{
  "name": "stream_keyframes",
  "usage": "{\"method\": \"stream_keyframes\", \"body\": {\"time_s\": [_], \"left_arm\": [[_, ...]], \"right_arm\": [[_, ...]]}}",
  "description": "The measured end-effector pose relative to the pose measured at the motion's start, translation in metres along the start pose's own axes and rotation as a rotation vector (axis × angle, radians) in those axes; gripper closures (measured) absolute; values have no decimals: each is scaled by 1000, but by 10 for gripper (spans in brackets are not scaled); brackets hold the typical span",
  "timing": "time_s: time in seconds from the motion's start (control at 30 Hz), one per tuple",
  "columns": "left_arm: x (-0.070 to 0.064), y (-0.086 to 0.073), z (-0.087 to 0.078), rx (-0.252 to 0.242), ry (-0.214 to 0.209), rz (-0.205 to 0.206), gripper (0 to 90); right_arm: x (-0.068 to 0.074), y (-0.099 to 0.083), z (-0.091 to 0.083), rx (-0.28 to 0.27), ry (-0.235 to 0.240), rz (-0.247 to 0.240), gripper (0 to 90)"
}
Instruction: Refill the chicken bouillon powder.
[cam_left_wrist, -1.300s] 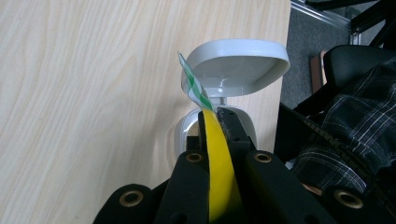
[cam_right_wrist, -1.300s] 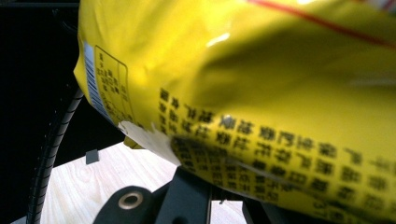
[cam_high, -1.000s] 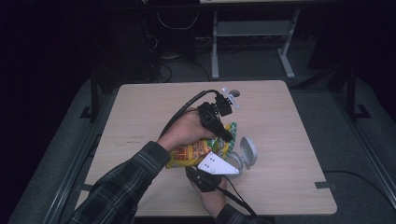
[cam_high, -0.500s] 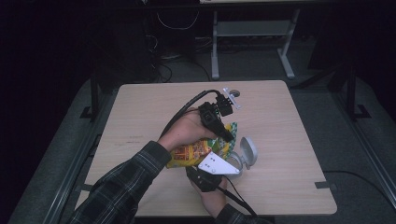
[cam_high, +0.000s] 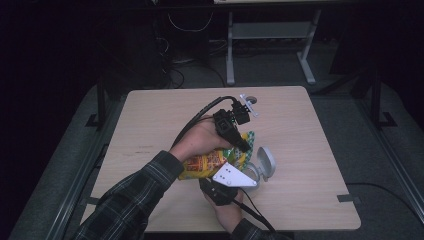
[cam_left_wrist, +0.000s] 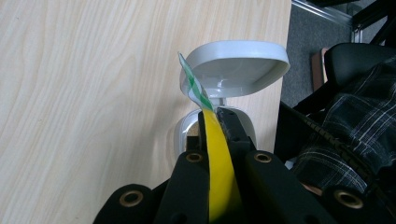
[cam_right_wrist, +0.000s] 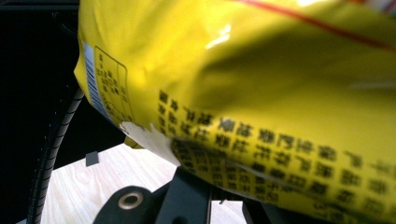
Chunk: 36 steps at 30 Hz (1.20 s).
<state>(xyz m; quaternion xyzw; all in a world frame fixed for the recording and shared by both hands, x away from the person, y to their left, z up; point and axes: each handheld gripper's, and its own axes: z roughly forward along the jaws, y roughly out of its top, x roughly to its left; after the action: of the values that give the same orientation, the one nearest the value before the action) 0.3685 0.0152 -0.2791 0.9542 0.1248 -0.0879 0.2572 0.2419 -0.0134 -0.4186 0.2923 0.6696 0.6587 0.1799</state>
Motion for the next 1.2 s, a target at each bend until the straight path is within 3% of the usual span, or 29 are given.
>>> {"method": "stream_keyframes", "body": {"time_s": [1.2], "left_arm": [[-3, 5, 2, 16, 1, 1, 899]], "right_arm": [[-2, 1, -2, -10, 2, 4, 900]]}}
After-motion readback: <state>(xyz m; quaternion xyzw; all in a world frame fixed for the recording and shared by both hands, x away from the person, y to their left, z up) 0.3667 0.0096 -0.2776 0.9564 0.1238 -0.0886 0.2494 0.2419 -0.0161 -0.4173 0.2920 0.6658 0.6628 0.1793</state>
